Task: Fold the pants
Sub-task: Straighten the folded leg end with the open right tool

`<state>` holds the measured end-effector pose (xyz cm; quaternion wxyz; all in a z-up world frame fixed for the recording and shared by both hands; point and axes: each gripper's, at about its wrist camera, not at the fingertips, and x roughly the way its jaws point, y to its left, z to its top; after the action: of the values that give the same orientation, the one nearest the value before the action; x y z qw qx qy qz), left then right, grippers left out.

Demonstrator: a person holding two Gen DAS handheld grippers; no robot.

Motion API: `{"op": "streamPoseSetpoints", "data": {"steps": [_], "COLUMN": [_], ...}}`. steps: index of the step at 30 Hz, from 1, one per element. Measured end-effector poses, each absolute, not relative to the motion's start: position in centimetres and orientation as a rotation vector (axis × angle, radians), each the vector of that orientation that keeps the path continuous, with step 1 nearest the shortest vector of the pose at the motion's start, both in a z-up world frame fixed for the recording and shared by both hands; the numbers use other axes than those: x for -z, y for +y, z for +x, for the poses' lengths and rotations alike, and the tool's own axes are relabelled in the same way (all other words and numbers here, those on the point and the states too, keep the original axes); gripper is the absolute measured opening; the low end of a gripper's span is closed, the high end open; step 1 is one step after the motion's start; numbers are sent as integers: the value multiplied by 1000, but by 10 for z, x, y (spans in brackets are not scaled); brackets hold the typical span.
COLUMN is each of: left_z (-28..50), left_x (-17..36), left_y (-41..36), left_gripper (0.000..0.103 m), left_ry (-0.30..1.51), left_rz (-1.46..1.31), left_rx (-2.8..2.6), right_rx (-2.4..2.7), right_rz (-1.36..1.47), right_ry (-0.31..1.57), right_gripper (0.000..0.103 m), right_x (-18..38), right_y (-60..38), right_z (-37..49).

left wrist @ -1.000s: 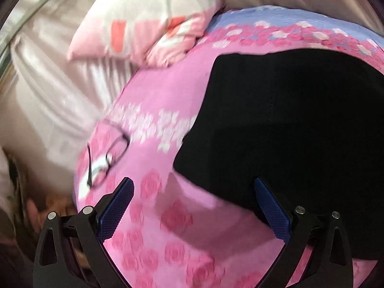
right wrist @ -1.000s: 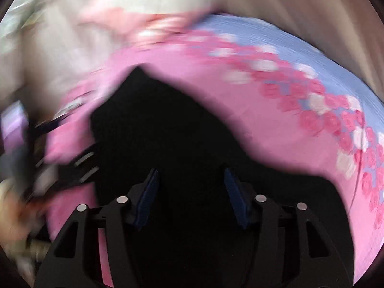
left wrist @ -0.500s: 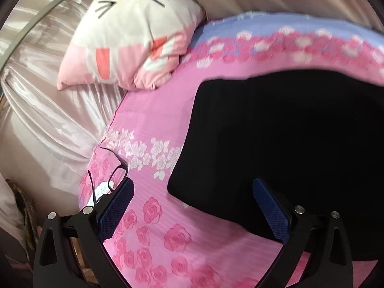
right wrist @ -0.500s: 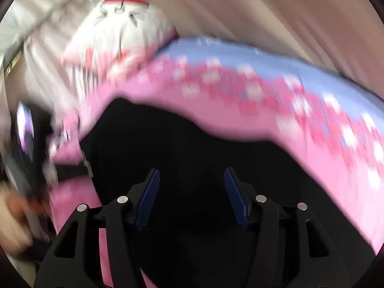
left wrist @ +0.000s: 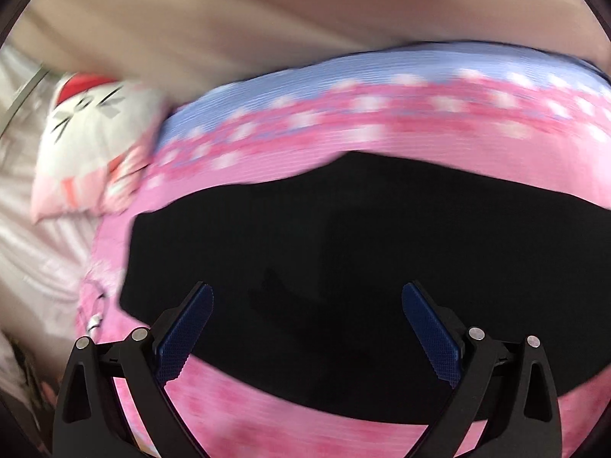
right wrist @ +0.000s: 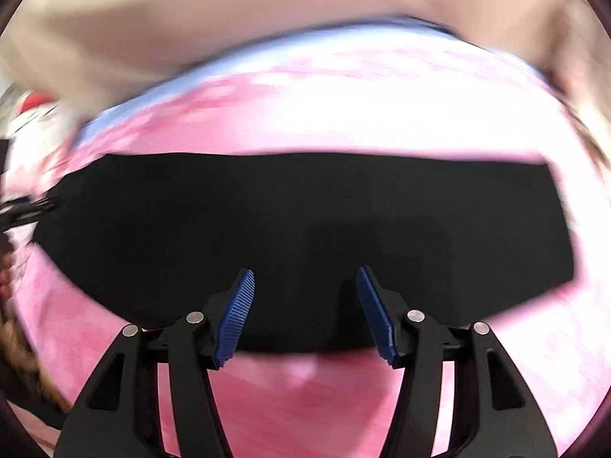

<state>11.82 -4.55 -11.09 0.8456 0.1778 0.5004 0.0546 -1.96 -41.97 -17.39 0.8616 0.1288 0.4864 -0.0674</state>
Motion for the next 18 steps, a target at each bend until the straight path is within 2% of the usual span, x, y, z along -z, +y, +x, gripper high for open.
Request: {"op": "streamPoseSetpoints", "data": {"steps": [3, 8, 12, 16, 17, 18], "left_z": [103, 81, 71, 60, 58, 56], "left_x": [121, 126, 123, 116, 116, 117], "left_y": [-107, -179, -214, -234, -236, -237], "left_gripper": [98, 98, 98, 98, 98, 98], "left_ry": [1064, 1072, 1078, 1065, 1065, 1069], "left_rz": [445, 506, 529, 548, 551, 552], "left_rx": [-24, 75, 118, 134, 133, 127], "right_rx": [346, 400, 318, 275, 246, 226], "right_rz": [393, 637, 632, 408, 346, 310], "right_ry": [1018, 841, 912, 910, 932, 964], "right_gripper": [54, 58, 58, 58, 52, 40], "right_x": [178, 154, 170, 154, 153, 155], "right_y": [-508, -582, -593, -567, -560, -556], "right_z": [-70, -109, -83, -62, -57, -51]}}
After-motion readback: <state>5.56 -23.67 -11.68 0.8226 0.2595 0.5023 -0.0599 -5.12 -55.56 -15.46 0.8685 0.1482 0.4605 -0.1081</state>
